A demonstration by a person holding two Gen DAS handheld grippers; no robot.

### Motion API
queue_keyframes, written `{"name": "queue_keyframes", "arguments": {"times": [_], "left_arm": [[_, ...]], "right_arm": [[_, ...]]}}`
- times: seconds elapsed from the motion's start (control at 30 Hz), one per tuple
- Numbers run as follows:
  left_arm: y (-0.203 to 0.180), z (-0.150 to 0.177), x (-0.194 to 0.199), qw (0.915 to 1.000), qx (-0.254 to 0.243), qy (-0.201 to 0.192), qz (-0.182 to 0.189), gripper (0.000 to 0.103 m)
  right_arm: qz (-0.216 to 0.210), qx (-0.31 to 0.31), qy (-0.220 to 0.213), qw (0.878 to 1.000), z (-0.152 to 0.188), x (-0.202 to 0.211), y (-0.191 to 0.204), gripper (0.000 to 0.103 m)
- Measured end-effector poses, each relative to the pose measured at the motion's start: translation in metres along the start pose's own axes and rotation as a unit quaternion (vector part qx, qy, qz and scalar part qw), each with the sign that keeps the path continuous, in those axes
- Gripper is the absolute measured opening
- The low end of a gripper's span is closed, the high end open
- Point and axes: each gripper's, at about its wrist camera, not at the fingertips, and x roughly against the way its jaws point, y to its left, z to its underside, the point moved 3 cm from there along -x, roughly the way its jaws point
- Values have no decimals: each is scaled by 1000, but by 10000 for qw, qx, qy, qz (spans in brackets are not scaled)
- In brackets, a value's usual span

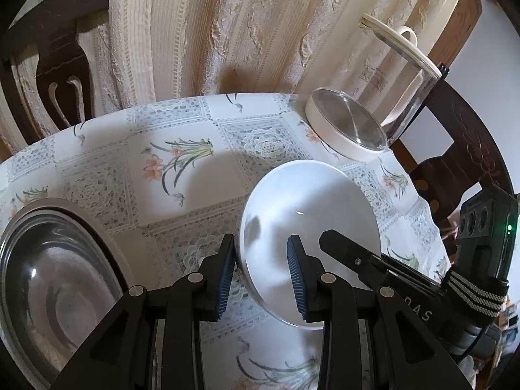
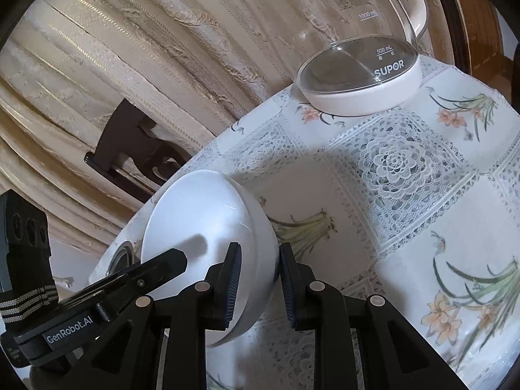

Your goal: Organize plates and bowls

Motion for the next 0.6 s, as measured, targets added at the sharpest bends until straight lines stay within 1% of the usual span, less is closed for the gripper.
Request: {"name": "queue_keyframes", "arguments": {"times": [0.4,0.6], "left_arm": [[-2,2,30,9998,11,-188,-105,33],[2,4,55,9994,57,-316,-88,33]], "right_arm": [[-475,-230,-7,9986,-3,16,11,26],[-703,-139,-32,9974,-2,26,27,26]]}}
